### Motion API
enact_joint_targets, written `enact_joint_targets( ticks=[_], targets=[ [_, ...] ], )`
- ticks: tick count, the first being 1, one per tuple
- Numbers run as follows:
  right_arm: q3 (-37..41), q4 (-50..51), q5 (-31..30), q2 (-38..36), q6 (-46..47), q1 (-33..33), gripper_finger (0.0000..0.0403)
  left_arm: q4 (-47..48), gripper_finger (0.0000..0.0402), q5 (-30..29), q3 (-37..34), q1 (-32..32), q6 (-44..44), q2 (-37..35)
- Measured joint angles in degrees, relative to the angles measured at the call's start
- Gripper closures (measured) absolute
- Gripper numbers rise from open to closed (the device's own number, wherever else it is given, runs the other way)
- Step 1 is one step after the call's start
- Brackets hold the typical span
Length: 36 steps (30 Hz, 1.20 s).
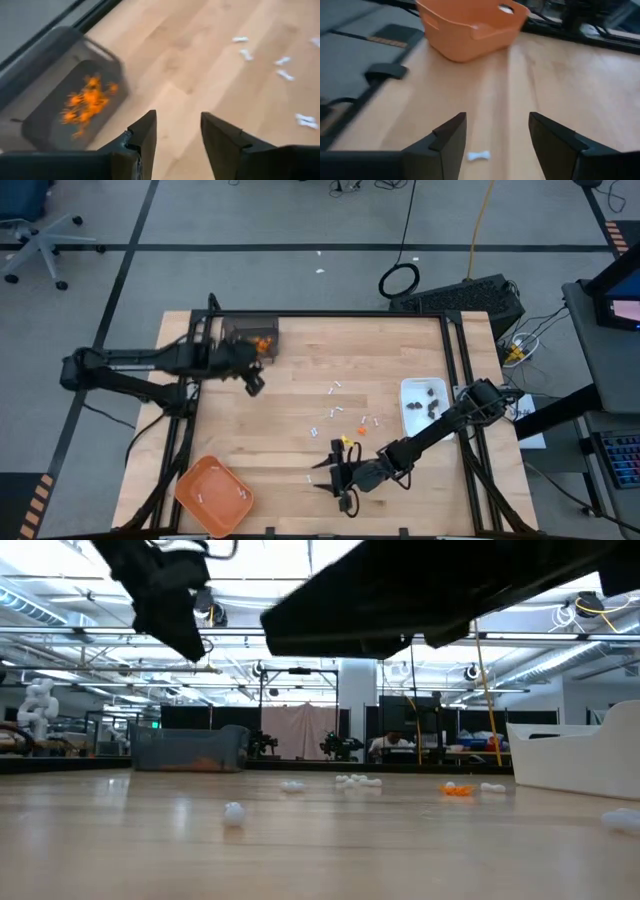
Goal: Sort Halloween decoration
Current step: Put the white bone toy into the orange bin
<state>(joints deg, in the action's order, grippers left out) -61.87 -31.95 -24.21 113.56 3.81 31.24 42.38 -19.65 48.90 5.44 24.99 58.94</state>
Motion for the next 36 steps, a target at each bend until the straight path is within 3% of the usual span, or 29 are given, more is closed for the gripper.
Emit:
enact_joint_targets(
  ticks=[3, 9, 14, 18, 21, 28, 33, 36],
  targets=[
    [-2.0, 8.4, -3.6, -0.7, 2.0, -0.6, 0.0203, -5.1, 0.0252, -5.5, -2.8, -8.8, 4.2, -1.0],
    [-11.7, 40.2, -6.4, -3.6, 10.7, -1.4, 0.0215, -21.3, 0.0252, -12.9, -8.9, -23.0, 4.7, 1.2],
    [-20.1, 66.9, -5.5, -3.6, 17.6, -1.7, 0.0219, -31.3, 0.0252, -19.7, -10.2, -31.0, 4.6, 5.5],
    [-24.2, 83.2, -0.3, -3.9, 19.6, -2.4, 0.022, -36.0, 0.0252, -23.6, -10.2, -35.2, 4.1, 10.0],
    [-24.9, 87.2, 5.3, -5.0, 19.9, -3.6, 0.022, -39.0, 0.0252, -24.7, -10.2, -37.3, 2.3, 13.4],
    [-25.0, 85.5, 19.0, -4.8, 18.7, -2.3, 0.022, -50.1, 0.0252, -24.9, -10.2, -39.5, -4.4, 21.2],
    [-24.9, 83.0, 21.4, -3.9, 21.4, 2.0, 0.022, -55.6, 0.0252, -24.7, -10.2, -39.3, -8.1, 22.4],
    [-24.9, 81.8, 19.8, -3.2, 20.4, 4.4, 0.022, -56.2, 0.0252, -24.3, -10.1, -39.3, -8.4, 22.3]
  ],
)
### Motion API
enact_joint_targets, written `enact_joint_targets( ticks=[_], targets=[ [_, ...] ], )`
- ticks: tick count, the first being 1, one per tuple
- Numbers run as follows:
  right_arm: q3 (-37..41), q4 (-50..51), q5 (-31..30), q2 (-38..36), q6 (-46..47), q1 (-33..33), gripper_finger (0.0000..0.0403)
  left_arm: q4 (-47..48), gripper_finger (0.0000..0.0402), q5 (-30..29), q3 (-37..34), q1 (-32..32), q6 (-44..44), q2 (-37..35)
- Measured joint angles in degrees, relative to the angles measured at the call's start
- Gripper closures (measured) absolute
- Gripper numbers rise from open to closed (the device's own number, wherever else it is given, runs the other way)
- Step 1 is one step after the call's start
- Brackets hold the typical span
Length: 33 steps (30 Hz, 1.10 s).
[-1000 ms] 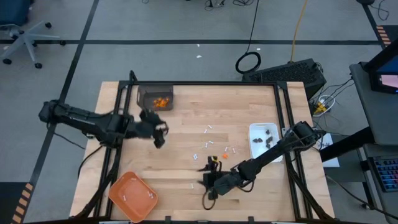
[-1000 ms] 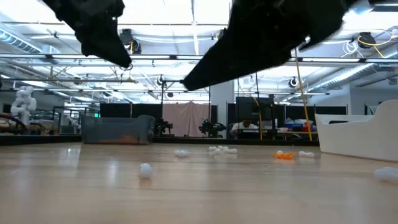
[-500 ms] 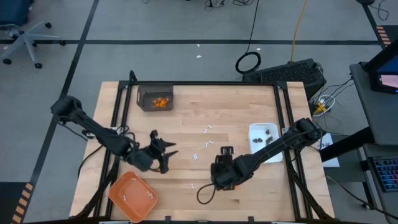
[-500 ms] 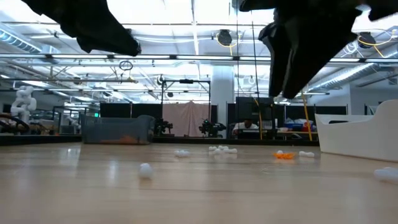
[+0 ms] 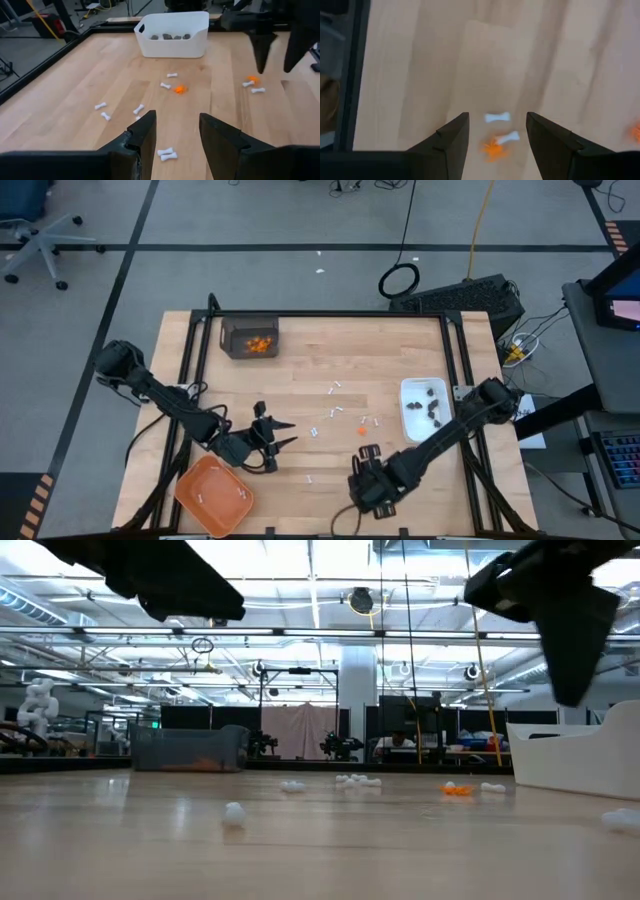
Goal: Sort Halloween decoration
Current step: Put the white bone toy into the orange bin
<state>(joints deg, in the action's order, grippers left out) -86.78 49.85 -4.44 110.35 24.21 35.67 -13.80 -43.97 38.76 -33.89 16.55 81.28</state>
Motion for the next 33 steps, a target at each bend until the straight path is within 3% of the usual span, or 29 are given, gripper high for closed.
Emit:
enact_joint_targets(
  ticks=[11, 22, 33],
  targets=[
    [0.1, -1.3, -1.2, 6.7, -4.4, 1.9, 0.0216, -2.2, 0.0252, 0.7, 0.0, 0.0, -0.4, 0.0],
    [0.7, 0.7, -2.7, 7.5, -5.9, 1.9, 0.0207, -2.3, 0.0252, 1.8, 0.0, 0.0, -0.4, 0.0],
    [3.1, -2.2, -1.0, 7.2, -5.4, 1.1, 0.0256, -2.2, 0.0252, 1.8, 0.0, 0.0, -0.4, 0.0]
  ],
)
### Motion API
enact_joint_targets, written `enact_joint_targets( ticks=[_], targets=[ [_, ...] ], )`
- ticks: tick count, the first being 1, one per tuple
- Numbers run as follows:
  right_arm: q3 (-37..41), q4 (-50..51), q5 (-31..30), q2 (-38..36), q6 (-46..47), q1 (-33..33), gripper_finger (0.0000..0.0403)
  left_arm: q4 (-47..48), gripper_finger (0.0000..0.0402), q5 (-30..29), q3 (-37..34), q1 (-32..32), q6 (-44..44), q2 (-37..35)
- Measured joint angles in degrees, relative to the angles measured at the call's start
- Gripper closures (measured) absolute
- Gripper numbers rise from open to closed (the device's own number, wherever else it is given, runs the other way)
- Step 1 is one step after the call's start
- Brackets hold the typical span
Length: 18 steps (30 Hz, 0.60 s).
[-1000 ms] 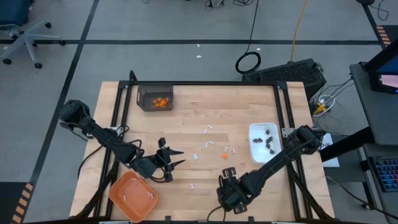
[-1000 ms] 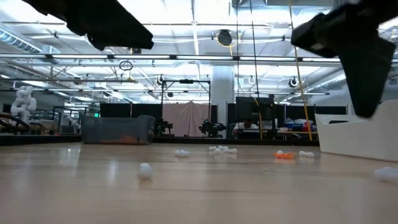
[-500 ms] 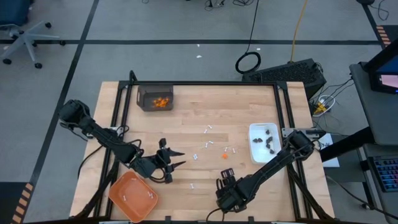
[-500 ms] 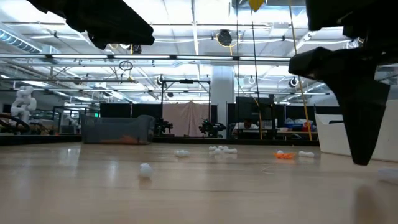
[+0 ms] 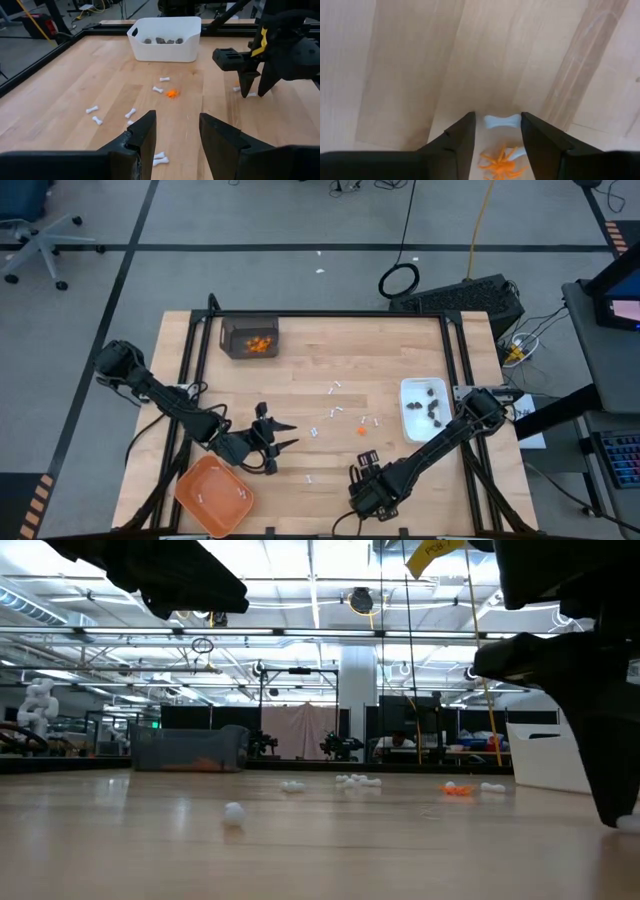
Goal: Sort Halloween decoration
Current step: Put the white bone toy into the orange bin
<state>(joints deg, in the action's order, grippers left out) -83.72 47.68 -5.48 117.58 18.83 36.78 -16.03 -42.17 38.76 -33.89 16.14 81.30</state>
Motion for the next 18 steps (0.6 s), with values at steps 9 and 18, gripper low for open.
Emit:
enact_joint_targets(
  ticks=[9, 18],
  targets=[
    [0.1, -0.7, 0.2, 0.1, 0.9, -0.2, 0.0311, 0.0, 0.0252, 0.0, 0.0, 0.0, 0.0, 0.0],
    [0.1, -1.1, -0.4, 0.1, 1.5, -0.3, 0.033, 0.0, 0.0252, 0.0, 0.0, 0.0, 0.0, 0.0]
  ],
)
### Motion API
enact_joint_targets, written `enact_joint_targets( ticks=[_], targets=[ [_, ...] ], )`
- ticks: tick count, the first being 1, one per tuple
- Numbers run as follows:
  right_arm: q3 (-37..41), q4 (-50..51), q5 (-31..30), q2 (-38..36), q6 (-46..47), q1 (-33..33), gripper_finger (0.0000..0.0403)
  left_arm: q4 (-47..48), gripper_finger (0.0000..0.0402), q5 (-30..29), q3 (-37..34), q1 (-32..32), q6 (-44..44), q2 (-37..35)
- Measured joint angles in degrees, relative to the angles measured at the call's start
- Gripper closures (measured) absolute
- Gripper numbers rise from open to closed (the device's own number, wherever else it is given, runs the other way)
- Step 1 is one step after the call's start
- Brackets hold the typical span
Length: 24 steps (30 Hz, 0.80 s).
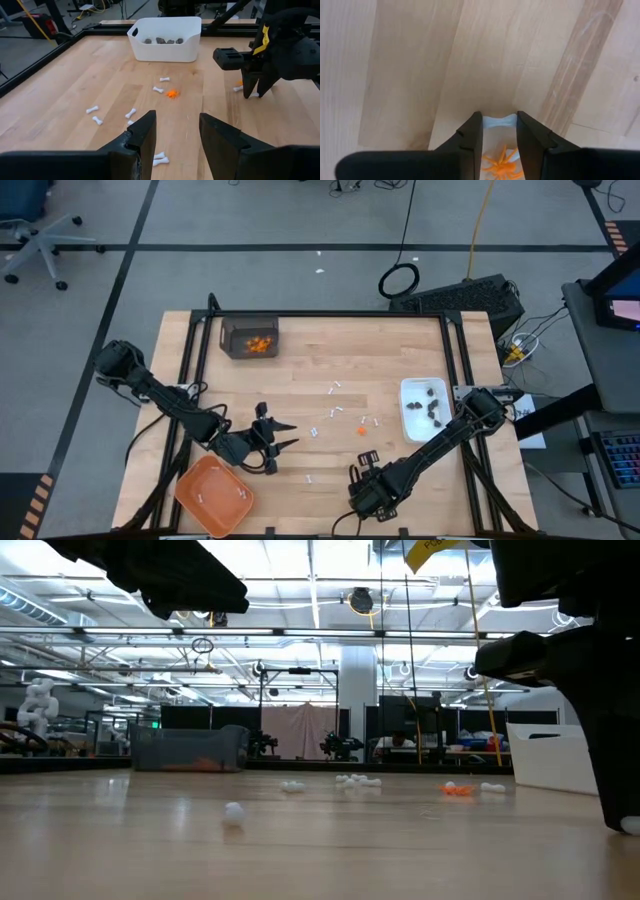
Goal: Sort Halloween decoration
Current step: Put the white bone toy into the orange bin
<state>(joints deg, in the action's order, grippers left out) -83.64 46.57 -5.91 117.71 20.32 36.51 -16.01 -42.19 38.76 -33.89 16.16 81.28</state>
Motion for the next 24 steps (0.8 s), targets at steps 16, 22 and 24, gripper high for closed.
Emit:
enact_joint_targets(
  ticks=[16, 22, 24],
  targets=[
    [-4.0, -2.5, -0.5, 0.2, -0.4, -0.2, 0.0332, -0.2, 0.0252, 0.0, 0.0, 0.0, -1.7, 0.0],
    [-6.0, -3.3, -0.2, 0.2, -1.5, -0.2, 0.0332, -0.4, 0.0252, 0.0, 0.0, 0.0, -3.8, 0.0],
    [-6.8, -3.1, -0.2, 0.2, -1.8, -0.4, 0.0332, -0.9, 0.0252, 0.0, 0.0, -0.2, -4.6, 0.0]
  ],
)
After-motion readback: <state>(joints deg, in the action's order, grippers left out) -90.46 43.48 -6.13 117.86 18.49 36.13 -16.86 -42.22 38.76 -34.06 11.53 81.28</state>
